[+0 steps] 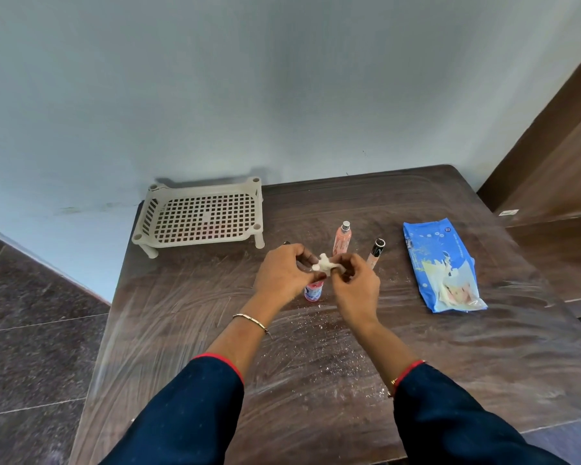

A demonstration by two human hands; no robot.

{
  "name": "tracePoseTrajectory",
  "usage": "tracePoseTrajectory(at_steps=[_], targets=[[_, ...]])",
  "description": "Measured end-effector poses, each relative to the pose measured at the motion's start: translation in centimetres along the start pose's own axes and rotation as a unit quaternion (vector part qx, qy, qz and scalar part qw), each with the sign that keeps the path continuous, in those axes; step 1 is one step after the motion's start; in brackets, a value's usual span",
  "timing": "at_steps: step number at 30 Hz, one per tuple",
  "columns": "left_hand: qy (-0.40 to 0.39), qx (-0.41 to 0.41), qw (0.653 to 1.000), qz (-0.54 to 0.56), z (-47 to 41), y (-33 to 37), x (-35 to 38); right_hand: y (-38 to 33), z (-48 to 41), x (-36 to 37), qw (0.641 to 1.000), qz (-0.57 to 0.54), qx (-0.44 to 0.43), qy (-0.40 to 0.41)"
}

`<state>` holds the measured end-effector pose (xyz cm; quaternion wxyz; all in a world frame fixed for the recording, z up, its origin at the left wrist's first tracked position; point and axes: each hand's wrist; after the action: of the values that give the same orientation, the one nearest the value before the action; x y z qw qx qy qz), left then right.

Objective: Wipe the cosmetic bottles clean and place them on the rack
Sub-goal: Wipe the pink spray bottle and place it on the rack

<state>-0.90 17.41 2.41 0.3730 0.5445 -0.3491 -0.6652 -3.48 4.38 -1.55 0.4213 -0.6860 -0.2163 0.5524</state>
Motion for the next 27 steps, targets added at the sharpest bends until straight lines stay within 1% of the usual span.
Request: tracePoseTrajectory(at_steps=[3, 5, 8, 15, 19, 22, 25, 27], targets=[[0.014, 0.012, 0.999, -0.033, 0.1, 0.4, 0.1, 0.2, 0.0, 0.8, 0.996, 0.067, -0.02, -0.046], [0.002, 0.014, 0.999, -0.042, 0.0, 0.5, -0.1, 0.9, 0.4, 1.0, 0.994, 0.091, -0.027, -0.057], [-0.02, 0.014, 0.998, -0.055, -0.1, 0.9, -0.3, 2.1, 1.2, 1.0, 0.995, 0.083, -0.01, -0.06], [-0.024, 0.028, 0.995, -0.095, -0.4, 0.9, -0.1, 2.3, 1.5, 0.7, 0.996, 0.065, -0.011, -0.057], [-0.045, 0.05, 0.991, -0.117, -0.2, 0.8, -0.3, 2.1, 1.0, 0.0, 0.999, 0.039, 0.015, -0.021], [-0.071, 0.074, 0.987, -0.126, -0.2, 0.5, -0.5, 1.0, 0.0, -0.3, 0.998, 0.058, -0.017, -0.014], [-0.072, 0.098, 0.984, -0.131, -0.3, 0.1, -0.5, 0.3, -0.8, 0.4, 0.989, 0.108, -0.075, -0.07], [-0.07, 0.102, 0.985, -0.122, -0.2, -0.2, -0.5, 0.6, -0.7, 1.0, 0.979, 0.151, -0.094, -0.102]])
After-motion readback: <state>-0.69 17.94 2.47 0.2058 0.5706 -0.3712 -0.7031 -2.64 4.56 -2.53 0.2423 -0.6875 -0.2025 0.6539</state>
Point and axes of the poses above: each hand's wrist, its own z-axis away from the middle knuckle, its own x-axis out of the palm, y = z × x, and after that the axes turned 12 degrees about z, right-handed
